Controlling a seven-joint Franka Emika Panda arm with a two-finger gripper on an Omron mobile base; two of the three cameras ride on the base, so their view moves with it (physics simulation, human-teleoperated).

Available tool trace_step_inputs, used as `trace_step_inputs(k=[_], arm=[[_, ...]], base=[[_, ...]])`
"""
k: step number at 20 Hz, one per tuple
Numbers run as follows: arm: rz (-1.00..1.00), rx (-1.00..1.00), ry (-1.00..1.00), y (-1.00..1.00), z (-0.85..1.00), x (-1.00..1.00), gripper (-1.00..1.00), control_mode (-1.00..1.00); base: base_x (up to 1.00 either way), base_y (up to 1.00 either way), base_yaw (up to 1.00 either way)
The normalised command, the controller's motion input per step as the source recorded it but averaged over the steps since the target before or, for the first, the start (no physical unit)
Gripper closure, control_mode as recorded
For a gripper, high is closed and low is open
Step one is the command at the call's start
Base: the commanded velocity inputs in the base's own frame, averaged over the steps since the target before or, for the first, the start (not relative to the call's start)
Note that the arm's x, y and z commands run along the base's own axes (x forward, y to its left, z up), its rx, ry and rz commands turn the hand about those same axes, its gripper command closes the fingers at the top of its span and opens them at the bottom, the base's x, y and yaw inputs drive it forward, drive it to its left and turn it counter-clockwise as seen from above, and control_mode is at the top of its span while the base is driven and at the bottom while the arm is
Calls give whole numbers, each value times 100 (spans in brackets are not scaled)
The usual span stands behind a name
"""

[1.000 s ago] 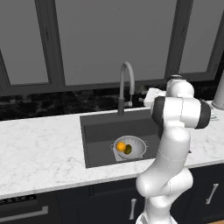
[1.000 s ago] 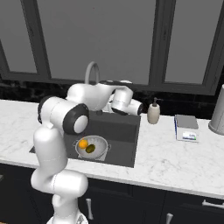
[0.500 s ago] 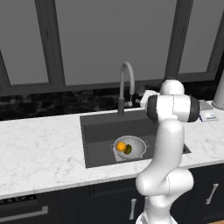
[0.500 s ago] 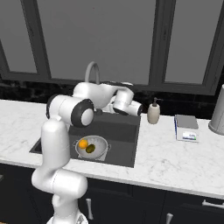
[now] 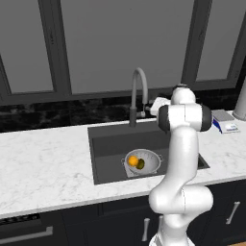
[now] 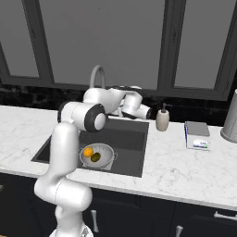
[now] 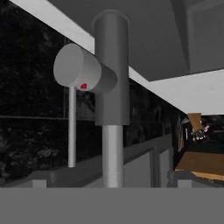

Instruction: Put the colander in the sink, put the kiwi, orange in the colander, and turn on the sink faucet and pour water over the colander.

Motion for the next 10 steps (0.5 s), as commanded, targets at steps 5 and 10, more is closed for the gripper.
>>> trace_step_inputs(k=[5, 10], arm=[[0, 0, 0, 5, -20, 41, -100, -100], [0, 0, 0, 5, -22, 36, -100, -100]], base=[[0, 0, 0], [0, 0, 0]])
